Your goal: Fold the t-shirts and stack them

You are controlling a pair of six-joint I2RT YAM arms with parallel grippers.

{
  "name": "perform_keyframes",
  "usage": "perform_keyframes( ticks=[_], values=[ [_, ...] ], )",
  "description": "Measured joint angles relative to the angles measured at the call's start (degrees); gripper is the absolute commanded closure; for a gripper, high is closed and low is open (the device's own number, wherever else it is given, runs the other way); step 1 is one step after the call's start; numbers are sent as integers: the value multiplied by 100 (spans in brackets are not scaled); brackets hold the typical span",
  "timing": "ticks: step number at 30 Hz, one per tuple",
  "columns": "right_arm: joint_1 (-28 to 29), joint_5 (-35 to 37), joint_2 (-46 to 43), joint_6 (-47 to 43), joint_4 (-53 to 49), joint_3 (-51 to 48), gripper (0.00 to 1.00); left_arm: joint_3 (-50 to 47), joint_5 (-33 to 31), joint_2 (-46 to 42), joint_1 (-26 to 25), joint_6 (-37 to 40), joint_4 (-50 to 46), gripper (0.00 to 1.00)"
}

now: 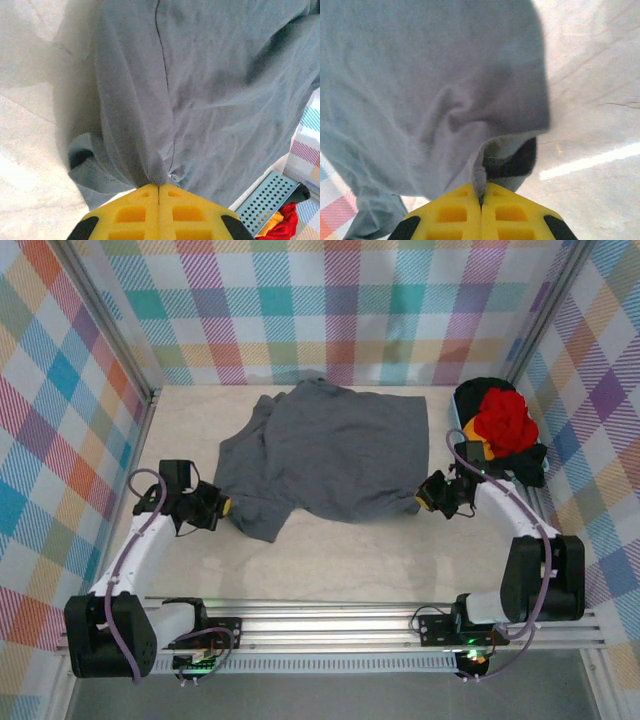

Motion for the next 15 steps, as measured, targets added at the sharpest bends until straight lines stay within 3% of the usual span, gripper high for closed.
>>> perform_keyframes(
  ticks=[8, 15],
  values=[
    [0, 675, -627, 175, -363, -264, 100, 101, -466, -931, -4, -90, -601, 100],
    [0, 977, -767, 315, -610, -280, 100, 63, -573, -1060, -4, -153, -929, 100]
  ],
)
